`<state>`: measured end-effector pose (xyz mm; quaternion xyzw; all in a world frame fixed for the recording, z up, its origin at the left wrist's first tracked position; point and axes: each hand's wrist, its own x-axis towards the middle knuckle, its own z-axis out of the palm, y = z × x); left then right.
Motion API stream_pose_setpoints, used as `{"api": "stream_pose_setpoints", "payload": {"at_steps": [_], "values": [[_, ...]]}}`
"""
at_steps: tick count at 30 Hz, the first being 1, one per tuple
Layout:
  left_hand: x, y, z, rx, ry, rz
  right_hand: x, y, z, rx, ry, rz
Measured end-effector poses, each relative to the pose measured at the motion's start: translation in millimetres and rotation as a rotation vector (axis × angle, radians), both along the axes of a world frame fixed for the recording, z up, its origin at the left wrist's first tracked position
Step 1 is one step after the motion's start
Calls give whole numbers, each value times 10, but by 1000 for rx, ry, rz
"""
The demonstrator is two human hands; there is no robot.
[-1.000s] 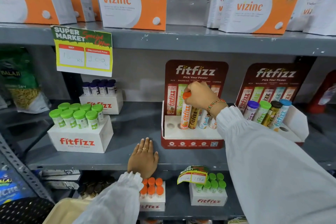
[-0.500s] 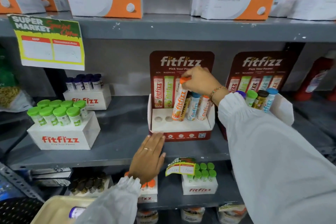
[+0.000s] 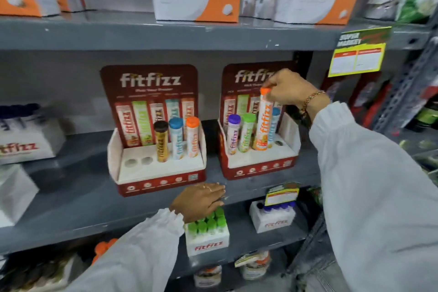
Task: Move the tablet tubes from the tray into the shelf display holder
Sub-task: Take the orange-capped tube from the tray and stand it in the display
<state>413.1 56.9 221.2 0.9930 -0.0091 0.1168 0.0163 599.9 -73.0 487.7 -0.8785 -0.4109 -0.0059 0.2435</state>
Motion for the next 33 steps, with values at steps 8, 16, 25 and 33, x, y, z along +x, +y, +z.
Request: {"api": "stream_pose_setpoints", "payload": {"at_steps": [8,16,25,33], "values": [[132,67,-214,66,-25,42,412,-130,-223,-135,-128,-161],[124,68,-223,85,5,100,630,-154,-536,-125,-120,-173],[115,58,-173,116,50,139,768,-64,-619,-136,-92,-110],[118,74,-202,81,73,133,825,-77,-854,-210,-54,-133]]}}
